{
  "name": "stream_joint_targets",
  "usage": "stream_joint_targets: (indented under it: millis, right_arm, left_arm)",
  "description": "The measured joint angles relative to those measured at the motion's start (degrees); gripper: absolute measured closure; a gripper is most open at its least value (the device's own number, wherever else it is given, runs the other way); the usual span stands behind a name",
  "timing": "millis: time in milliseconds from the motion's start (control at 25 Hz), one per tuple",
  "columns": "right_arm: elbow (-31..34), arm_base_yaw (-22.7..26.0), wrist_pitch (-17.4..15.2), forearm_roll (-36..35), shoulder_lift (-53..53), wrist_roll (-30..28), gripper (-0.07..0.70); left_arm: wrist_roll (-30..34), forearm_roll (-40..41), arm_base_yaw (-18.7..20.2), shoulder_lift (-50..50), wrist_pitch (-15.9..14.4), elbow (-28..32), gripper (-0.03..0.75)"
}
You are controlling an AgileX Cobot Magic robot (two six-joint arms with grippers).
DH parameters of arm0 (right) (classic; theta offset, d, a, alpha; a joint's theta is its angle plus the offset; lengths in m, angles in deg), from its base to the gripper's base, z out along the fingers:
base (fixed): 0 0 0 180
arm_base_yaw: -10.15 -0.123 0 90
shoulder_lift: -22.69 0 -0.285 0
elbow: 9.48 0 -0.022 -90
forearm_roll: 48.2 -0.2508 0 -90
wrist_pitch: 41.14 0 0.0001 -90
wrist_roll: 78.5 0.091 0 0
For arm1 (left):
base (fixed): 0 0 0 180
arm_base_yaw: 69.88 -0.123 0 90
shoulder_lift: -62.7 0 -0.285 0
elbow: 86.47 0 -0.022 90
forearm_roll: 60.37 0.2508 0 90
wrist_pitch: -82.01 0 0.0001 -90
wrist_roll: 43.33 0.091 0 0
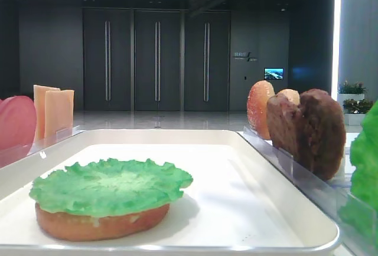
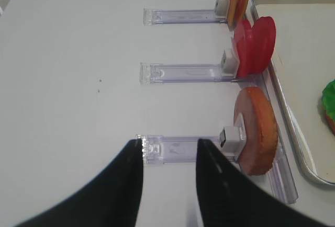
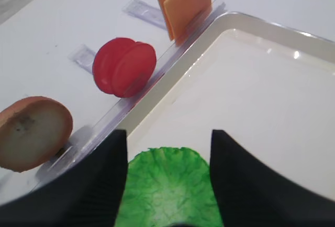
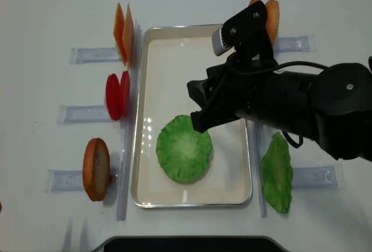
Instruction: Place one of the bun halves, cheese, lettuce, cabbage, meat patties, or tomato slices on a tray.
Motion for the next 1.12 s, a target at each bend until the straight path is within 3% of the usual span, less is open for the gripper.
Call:
stream_joint_targets:
  millis: [160,360,480,680,760,960,1120]
  right_arm:
    - [0.0,4.4,-2.7,3.5,-0.2,-0.1,0.290]
    - [0.0,13.4,-9.2,13.0,-0.2,3.2,0.290]
    - [-0.8,20.4,-15.3,26.9,-0.2,13.4,0.290]
    - [-7.2,31.2,-31.7,59.4,-0.2,40.8,0.290]
    - [-9.6,34.0,-38.0,68.9,-0.2,48.3,0.290]
    - [-11.1,40.4,-50.5,82.3,-0.2,60.2,0.312]
    - [-11.1,45.7,-53.6,85.8,-2.0,63.9,0.337]
  left_arm:
    - [0.0,0.0,0.0,0.0,0.0,0.0,0.450]
    - [0.0,0.0,0.0,0.0,0.0,0.0,0.450]
    - [0.0,0.0,0.0,0.0,0.0,0.0,0.450]
    - [0.0,0.0,0.0,0.0,0.0,0.0,0.450]
    - [0.0,0.0,0.0,0.0,0.0,0.0,0.450]
    - [0.0,0.0,0.0,0.0,0.0,0.0,0.450]
    - [0.0,0.0,0.0,0.0,0.0,0.0,0.450]
